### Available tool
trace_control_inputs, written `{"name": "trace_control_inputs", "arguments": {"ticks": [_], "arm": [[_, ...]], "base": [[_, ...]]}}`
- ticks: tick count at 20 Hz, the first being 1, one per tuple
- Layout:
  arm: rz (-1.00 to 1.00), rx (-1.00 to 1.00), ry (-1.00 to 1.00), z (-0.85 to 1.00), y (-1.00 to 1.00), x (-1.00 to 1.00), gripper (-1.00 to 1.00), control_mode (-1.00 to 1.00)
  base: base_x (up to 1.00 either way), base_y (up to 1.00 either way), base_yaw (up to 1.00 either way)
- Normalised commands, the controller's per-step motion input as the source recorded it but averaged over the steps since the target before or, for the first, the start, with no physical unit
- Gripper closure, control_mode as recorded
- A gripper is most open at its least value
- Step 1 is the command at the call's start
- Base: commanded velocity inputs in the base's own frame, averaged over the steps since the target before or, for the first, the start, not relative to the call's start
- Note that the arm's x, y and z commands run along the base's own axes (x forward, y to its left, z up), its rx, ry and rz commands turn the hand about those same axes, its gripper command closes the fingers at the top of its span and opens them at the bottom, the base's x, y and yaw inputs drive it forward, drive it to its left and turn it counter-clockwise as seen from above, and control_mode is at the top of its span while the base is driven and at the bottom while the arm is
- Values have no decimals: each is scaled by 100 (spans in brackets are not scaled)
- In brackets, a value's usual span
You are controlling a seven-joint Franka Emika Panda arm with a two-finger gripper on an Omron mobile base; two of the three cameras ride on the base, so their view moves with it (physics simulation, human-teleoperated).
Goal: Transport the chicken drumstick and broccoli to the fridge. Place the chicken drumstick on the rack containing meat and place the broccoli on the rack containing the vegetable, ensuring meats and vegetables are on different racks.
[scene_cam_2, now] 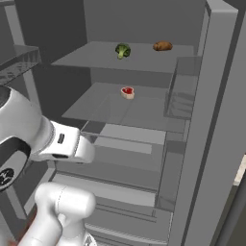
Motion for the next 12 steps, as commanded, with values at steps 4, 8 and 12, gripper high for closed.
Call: {"name": "trace_control_inputs", "arguments": {"ticks": [4, 8, 12], "arm": [[0, 0, -15, 0, 29, -6, -100, -100], [0, 0, -10, 0, 31, 10, -100, -100], [0, 0, -7, 0, 14, -10, -100, -100]], "base": [[0, 0, 0], [0, 0, 0], [0, 0, 0]]}}
